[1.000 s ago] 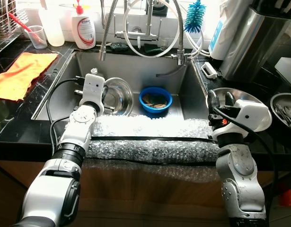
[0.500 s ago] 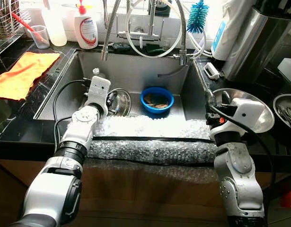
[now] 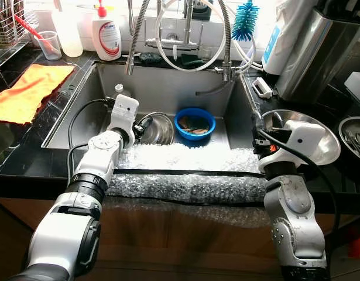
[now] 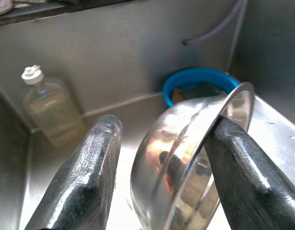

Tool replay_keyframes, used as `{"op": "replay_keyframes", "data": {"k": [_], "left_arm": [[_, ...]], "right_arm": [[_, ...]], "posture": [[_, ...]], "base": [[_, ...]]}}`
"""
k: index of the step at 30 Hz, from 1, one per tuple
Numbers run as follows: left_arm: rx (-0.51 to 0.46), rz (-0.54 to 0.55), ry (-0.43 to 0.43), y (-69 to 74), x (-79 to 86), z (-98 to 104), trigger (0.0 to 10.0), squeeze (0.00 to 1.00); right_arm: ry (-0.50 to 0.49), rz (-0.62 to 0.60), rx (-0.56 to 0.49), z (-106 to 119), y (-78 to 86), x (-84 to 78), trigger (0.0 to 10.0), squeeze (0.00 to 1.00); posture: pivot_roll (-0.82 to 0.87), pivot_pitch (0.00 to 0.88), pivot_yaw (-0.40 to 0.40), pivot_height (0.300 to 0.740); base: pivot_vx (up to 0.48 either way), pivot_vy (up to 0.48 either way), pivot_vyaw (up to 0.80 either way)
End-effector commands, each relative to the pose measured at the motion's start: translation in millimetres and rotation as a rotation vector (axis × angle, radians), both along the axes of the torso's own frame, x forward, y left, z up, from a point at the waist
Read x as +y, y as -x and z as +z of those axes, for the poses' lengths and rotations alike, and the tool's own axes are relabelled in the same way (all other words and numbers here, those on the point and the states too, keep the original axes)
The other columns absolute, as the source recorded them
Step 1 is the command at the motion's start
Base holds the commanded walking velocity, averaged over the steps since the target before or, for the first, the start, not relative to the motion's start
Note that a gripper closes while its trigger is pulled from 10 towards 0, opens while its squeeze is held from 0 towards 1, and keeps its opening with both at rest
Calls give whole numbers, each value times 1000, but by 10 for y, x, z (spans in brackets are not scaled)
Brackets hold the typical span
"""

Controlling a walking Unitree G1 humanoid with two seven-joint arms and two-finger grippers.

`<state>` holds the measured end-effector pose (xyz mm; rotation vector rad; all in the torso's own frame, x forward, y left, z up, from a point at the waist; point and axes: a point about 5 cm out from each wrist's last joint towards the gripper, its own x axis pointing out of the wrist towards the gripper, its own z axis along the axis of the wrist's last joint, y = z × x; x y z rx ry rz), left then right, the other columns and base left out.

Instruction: Kitchen organization

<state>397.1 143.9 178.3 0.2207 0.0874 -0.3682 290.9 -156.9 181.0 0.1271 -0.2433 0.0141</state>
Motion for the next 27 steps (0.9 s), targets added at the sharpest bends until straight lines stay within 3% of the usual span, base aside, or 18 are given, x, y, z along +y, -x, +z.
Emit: {"op": "replay_keyframes", "data": {"k": [1, 6, 8, 13, 23, 24, 25, 27], "left_arm": [[70, -35, 22, 41, -75, -138, 10000, 0], [110, -107, -24, 73, -98, -188, 10000, 0], [107, -211, -68, 117, -144, -185, 10000, 0], [134, -302, -128, 179, -136, -216, 10000, 0], [145, -333, -141, 218, -59, -208, 10000, 0], [137, -326, -142, 217, -58, -203, 10000, 0], [65, -279, -110, 176, -62, -118, 10000, 0], [-51, -193, -1, 107, -53, 85, 10000, 0]], "right_arm": [[-6, 12, 6, 14, -22, 12, 10000, 0], [-5, 27, 12, 11, -30, 28, 10000, 0], [-3, 32, 14, 12, -33, 30, 10000, 0], [-1, 38, 16, 11, -36, 33, 10000, 0], [4, 68, 24, 6, -53, 73, 10000, 0], [4, 68, 24, 7, -54, 74, 10000, 0], [6, 69, 24, 8, -55, 75, 10000, 0], [7, 66, 22, 12, -59, 70, 10000, 0]], "posture": [[-32, 52, -67, 740], [-32, 54, -68, 740], [-32, 55, -68, 740], [-34, 54, -67, 740], [-27, 48, -69, 740], [-27, 48, -69, 740], [-30, 46, -69, 740], [-31, 45, -68, 740]], "base": [[0, 0, 0], [0, 0, 0], [0, 0, 0], [0, 0, 0], [0, 0, 0], [0, 0, 0], [0, 0, 0], [0, 0, 0]]}}
